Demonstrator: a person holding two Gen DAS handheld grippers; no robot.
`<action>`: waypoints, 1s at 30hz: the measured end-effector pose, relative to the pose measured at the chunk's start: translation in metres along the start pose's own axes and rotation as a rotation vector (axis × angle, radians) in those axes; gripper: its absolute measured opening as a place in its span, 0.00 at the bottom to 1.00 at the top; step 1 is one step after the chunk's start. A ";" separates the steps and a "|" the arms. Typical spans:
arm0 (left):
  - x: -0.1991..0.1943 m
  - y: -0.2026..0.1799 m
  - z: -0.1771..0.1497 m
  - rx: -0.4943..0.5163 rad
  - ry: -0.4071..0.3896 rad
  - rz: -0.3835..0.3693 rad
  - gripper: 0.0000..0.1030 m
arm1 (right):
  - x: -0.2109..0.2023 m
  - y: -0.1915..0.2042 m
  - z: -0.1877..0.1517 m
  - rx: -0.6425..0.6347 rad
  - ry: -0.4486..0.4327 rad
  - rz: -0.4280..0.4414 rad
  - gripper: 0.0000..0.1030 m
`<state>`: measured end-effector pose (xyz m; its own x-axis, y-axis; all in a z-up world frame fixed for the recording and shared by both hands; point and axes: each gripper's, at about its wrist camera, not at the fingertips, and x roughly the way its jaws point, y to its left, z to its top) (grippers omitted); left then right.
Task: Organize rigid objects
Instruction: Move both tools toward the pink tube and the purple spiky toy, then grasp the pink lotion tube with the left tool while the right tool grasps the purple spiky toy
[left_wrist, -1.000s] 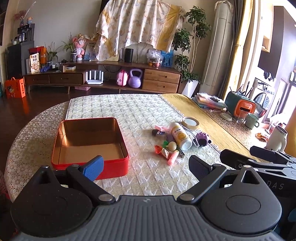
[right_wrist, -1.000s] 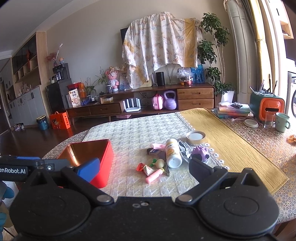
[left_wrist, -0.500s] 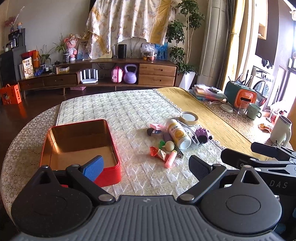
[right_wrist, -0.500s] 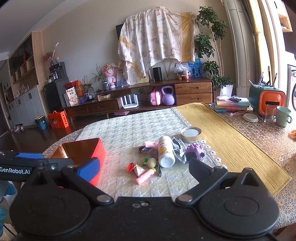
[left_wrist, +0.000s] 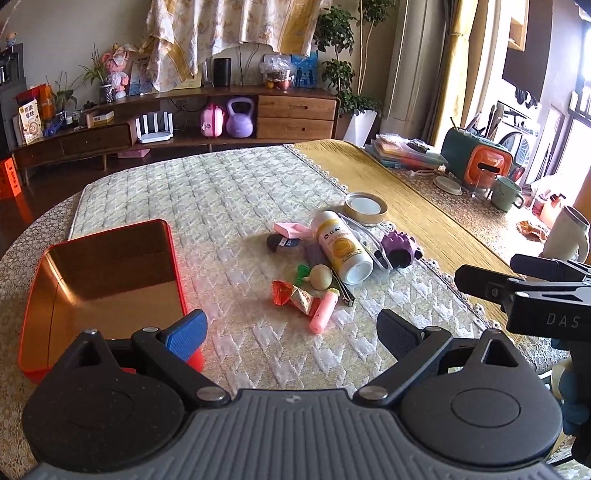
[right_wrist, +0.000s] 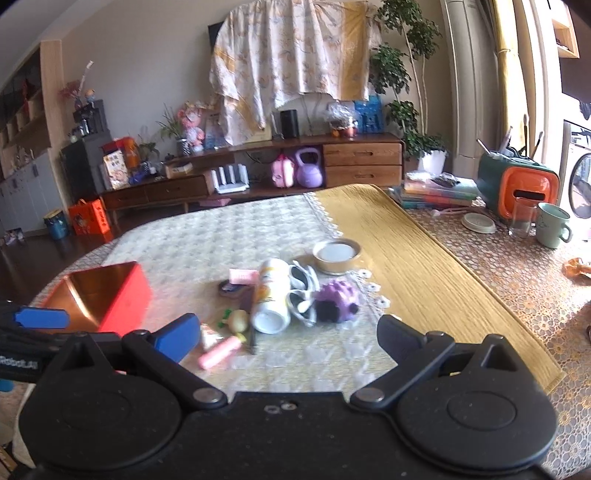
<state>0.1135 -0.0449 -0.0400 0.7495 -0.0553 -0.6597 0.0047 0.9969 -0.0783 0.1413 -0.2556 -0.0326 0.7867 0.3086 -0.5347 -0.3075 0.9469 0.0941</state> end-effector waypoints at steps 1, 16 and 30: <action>0.005 -0.001 0.000 0.003 0.004 -0.003 0.96 | 0.005 -0.003 0.001 -0.002 0.007 -0.004 0.98; 0.079 -0.014 0.001 0.021 0.118 0.001 0.96 | 0.092 -0.045 0.015 -0.027 0.130 -0.012 0.85; 0.120 -0.025 -0.003 0.073 0.166 -0.026 0.73 | 0.137 -0.058 0.013 -0.058 0.206 0.068 0.70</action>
<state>0.2015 -0.0762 -0.1198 0.6288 -0.0836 -0.7731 0.0750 0.9961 -0.0467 0.2734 -0.2676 -0.1005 0.6391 0.3411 -0.6894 -0.3912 0.9159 0.0904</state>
